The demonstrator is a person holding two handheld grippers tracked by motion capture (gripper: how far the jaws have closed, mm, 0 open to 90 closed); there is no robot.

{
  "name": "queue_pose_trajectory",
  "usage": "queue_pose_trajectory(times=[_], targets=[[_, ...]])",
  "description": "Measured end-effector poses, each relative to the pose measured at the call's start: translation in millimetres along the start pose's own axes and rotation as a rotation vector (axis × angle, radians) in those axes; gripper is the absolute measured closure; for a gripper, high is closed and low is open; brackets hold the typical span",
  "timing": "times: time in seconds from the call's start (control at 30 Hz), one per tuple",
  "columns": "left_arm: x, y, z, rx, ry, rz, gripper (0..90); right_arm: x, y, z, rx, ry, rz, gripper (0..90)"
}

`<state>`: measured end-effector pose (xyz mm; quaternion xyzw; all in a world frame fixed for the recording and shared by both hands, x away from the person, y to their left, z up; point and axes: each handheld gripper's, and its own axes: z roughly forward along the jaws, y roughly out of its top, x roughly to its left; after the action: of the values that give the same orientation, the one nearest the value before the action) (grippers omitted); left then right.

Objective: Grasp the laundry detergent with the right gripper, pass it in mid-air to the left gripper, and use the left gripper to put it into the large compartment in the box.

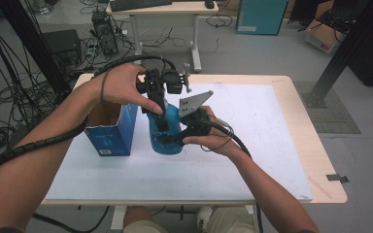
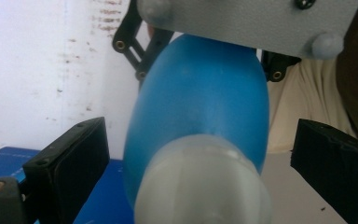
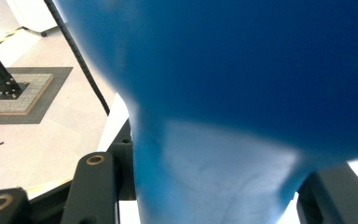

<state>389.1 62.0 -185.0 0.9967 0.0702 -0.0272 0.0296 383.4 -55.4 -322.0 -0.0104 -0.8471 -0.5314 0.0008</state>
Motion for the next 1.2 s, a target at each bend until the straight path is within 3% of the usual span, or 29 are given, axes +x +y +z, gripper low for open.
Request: queue_pose_trajectory(times=[0.1, 0.13, 0.37, 0.4, 1.2], targets=[[0.4, 0.9, 1.7, 0.002, -0.006, -0.004, 4.7, 0.9, 0.7, -1.1, -0.002, 0.004, 0.012, 44.1], [0.7, 1.1, 1.8, 0.008, -0.013, -0.001, 4.8, -1.4, 0.5, -1.6, 0.009, -0.005, -0.022, 44.1], [-0.2, 0.6, 4.6, 0.005, -0.003, -0.001, 4.7, -2.4, 2.5, -3.0, 0.002, -0.015, -0.058, 44.1], [-0.8, 0.5, 4.8, 0.002, -0.005, -0.004, 4.7, -1.0, 2.7, -3.0, 0.009, -0.004, -0.041, 44.1], [-2.3, 2.6, 3.1, 0.010, 0.004, 0.009, 4.9, -1.2, 3.3, -3.9, 0.005, -0.010, -0.045, 44.0]])
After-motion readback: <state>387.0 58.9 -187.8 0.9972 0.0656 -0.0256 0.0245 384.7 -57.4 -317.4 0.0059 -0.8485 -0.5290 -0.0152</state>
